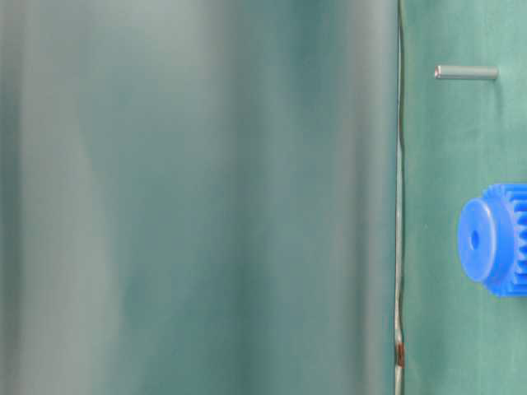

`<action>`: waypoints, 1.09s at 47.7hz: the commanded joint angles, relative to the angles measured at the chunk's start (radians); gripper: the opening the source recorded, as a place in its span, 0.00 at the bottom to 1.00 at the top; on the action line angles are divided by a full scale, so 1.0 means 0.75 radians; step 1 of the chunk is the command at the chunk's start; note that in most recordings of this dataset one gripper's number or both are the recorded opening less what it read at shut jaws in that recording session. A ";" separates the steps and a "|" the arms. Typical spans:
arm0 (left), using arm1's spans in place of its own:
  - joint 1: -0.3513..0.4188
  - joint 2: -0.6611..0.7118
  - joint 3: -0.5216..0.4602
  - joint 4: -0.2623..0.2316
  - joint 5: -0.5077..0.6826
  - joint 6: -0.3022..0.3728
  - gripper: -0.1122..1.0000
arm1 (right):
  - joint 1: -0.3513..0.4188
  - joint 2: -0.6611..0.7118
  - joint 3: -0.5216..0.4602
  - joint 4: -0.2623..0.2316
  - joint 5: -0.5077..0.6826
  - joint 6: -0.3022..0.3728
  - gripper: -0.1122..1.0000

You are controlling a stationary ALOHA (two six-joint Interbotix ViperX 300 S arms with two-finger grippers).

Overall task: Insert the shaft placed at a random location into the center hole of the medium gear at another random location.
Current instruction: 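Move the open right gripper down over the small silver shaft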

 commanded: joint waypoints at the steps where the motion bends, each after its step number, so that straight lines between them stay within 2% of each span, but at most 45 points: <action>1: -0.010 0.012 -0.043 0.016 0.004 -0.006 0.11 | -0.041 0.012 -0.051 0.002 -0.010 -0.010 0.11; 10: -0.010 0.006 -0.043 0.016 0.012 -0.006 0.11 | -0.139 0.090 -0.074 0.004 0.020 -0.008 0.11; 21: -0.010 0.008 -0.043 0.016 0.031 -0.006 0.11 | -0.227 0.284 -0.086 0.004 -0.006 -0.002 0.12; 23: -0.010 0.006 -0.043 0.016 0.035 -0.006 0.11 | -0.241 0.323 -0.088 0.008 -0.016 -0.002 0.15; 26: -0.010 0.006 -0.043 0.016 0.039 -0.006 0.11 | -0.262 0.393 -0.092 0.016 -0.033 -0.002 0.26; 35: -0.010 0.006 -0.041 0.016 0.045 -0.006 0.11 | -0.290 0.628 -0.110 0.018 -0.082 -0.004 0.76; 38: -0.010 0.006 -0.041 0.016 0.047 -0.006 0.11 | -0.301 0.712 -0.112 0.022 -0.110 -0.004 0.88; 44: -0.010 0.006 -0.041 0.016 0.051 -0.006 0.11 | -0.325 0.865 -0.127 0.051 -0.151 -0.004 0.83; 52: -0.010 0.008 -0.041 0.016 0.055 -0.006 0.11 | -0.370 1.029 -0.137 0.070 -0.221 -0.004 0.84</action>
